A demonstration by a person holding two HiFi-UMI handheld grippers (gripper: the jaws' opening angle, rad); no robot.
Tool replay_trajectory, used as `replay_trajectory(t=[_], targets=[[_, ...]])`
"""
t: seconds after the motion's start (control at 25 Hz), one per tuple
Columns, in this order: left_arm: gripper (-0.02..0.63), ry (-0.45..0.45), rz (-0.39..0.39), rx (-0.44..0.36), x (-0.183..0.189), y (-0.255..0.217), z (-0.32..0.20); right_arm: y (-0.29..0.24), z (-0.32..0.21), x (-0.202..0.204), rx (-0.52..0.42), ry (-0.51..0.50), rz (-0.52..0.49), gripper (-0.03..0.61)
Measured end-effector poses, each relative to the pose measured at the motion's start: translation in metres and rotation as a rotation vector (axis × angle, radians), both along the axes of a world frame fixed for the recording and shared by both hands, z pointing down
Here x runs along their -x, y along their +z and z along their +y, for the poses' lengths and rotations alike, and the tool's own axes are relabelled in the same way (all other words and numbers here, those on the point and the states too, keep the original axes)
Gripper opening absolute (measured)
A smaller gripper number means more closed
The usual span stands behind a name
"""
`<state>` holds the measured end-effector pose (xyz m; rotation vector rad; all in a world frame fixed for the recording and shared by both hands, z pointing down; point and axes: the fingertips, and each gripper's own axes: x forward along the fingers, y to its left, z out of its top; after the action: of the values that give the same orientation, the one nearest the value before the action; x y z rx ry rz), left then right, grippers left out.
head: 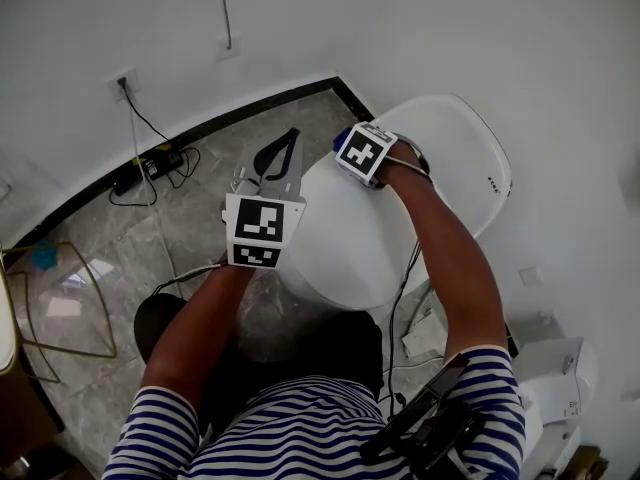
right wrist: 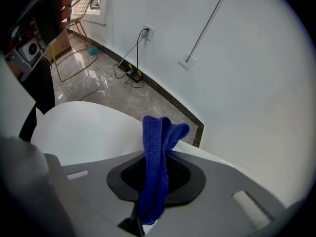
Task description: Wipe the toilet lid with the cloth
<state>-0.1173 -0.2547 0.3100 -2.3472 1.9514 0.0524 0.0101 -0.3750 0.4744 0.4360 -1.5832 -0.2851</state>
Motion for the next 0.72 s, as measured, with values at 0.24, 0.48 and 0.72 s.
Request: replay_trajectory(t=[0.24, 0.48, 0.72], targets=[[0.005, -0.035, -0.009, 0.009, 0.014, 0.002, 0.007, 0.002, 0.035, 0.027, 0.064, -0.048, -0.035, 0.061], [0.005, -0.060, -0.011, 0.006, 0.026, 0.002, 0.017, 0.007, 0.067, 0.053, 0.101, -0.094, -0.045, 0.061], [0.005, -0.082, -0.022, -0.006, 0.034, -0.002, 0.023, 0.013, 0.105, 0.076, 0.205, -0.109, -0.094, 0.061]])
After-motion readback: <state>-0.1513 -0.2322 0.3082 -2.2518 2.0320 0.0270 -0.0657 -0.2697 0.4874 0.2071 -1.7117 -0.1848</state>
